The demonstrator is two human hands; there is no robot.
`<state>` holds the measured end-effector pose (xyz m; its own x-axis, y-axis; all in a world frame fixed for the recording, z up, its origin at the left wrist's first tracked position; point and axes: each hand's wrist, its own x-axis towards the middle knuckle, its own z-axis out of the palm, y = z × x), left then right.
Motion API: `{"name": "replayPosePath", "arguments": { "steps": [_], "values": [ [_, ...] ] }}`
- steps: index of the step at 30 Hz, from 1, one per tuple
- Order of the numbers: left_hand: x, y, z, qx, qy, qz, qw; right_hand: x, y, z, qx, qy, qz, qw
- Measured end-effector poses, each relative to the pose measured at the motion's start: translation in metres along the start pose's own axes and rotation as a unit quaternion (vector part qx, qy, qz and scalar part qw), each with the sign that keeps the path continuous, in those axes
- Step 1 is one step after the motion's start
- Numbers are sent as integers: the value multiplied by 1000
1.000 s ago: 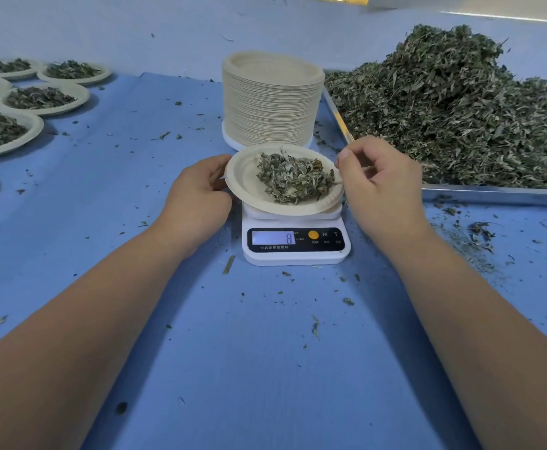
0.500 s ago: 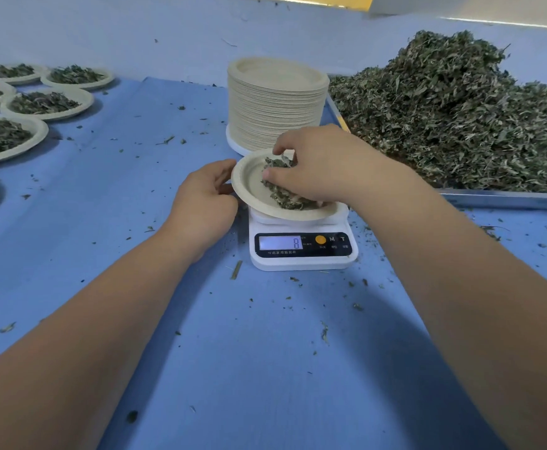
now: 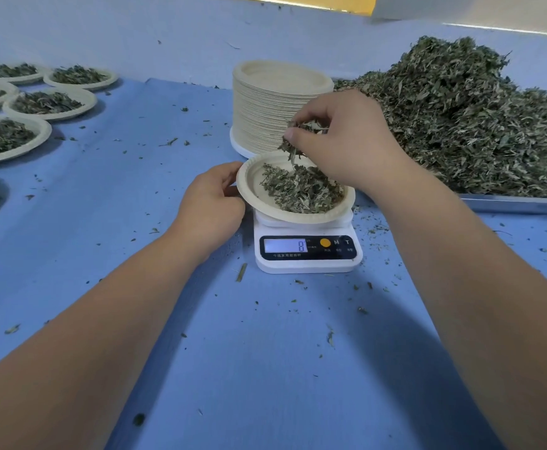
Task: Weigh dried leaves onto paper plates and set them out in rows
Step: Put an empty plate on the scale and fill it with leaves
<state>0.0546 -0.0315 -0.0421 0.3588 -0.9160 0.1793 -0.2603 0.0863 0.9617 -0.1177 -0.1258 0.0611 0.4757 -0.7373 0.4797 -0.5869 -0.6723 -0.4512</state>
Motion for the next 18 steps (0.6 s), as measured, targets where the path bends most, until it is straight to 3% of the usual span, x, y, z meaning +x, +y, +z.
{"name": "replayPosePath", "arguments": {
  "steps": [8, 12, 15, 18],
  "values": [
    [-2, 1, -1, 10, 1, -4, 1000, -12, 13, -7, 65, 84, 24, 994],
    [-2, 0, 0, 11, 1, -3, 1000, -7, 45, -29, 40, 119, 83, 989],
    [-1, -1, -1, 18, 2, -3, 1000, -2, 77, -43, -46, 94, 147, 984],
    [0, -2, -2, 21, -3, -2, 1000, -5, 92, -45, -66, 41, 176, 981]
  ]
}}
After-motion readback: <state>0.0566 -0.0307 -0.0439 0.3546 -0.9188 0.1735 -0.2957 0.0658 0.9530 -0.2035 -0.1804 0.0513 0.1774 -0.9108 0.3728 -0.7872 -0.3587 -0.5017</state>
